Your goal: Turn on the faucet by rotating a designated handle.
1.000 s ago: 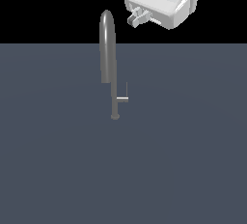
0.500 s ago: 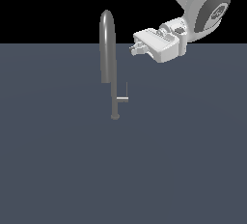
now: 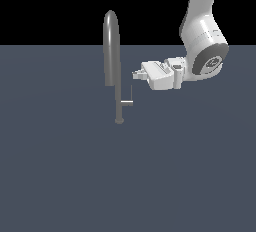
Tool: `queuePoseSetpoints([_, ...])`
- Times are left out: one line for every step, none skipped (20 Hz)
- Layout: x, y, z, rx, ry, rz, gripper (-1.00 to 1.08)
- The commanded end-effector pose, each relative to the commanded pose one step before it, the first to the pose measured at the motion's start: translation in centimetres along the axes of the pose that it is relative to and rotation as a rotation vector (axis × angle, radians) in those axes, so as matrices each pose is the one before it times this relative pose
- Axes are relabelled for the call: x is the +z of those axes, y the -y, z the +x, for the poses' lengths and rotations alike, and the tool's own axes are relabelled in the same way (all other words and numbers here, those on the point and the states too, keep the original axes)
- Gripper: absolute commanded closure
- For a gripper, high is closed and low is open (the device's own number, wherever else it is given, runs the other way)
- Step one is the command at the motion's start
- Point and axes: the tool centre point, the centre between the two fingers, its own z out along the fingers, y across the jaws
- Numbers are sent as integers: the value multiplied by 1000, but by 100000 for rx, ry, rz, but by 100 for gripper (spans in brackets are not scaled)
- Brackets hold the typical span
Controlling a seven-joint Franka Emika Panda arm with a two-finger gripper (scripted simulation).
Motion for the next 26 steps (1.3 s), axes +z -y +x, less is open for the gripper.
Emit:
queuePoseSetpoints([419, 156, 1340, 3644, 3542, 3594, 108])
queuePoseSetpoints([140, 35, 455, 1200, 1135, 1145, 108])
queuePoseSetpoints([128, 31, 412, 1085, 1026, 1035, 108])
queuePoseSetpoints([115, 28, 367, 965, 914, 921, 108])
queuePoseSetpoints([103, 24, 321, 841, 799, 804, 108])
queuePoseSetpoints([91, 21, 274, 716, 685, 686, 108])
queuePoseSetpoints([80, 17, 226, 588, 569, 566, 108])
queuePoseSetpoints([68, 13, 179, 462, 455, 447, 108])
queuePoseSetpoints([58, 9, 132, 335, 341, 328, 108])
queuePoseSetpoints([46, 6, 86, 213, 229, 213, 108])
queuePoseSetpoints([30, 3, 45, 103, 125, 108, 108])
queuePoseSetpoints([32, -3, -3, 0, 0, 0, 108])
queuePoseSetpoints([0, 0, 0, 0, 0, 0, 108])
queuePoseSetpoints([0, 0, 0, 0, 0, 0, 108])
queuePoseSetpoints([0, 0, 0, 0, 0, 0, 108])
queuePoseSetpoints([-25, -14, 20, 22, -11, -42, 108])
queuePoseSetpoints([6, -247, -88, 0, 0, 0, 108])
queuePoseSetpoints([6, -250, -89, 0, 0, 0, 108])
queuePoseSetpoints([6, -252, -89, 0, 0, 0, 108])
queuePoseSetpoints([6, -254, -90, 0, 0, 0, 108])
queuePoseSetpoints([6, -256, -91, 0, 0, 0, 108])
queuePoseSetpoints([6, -258, -92, 0, 0, 0, 108])
queuePoseSetpoints([-16, -263, -105, -19, 36, 27, 108])
queuePoseSetpoints([6, -262, -94, 0, 0, 0, 108])
queuePoseSetpoints([6, -264, -94, 0, 0, 0, 108])
queuePoseSetpoints([5, -267, -95, 0, 0, 0, 108])
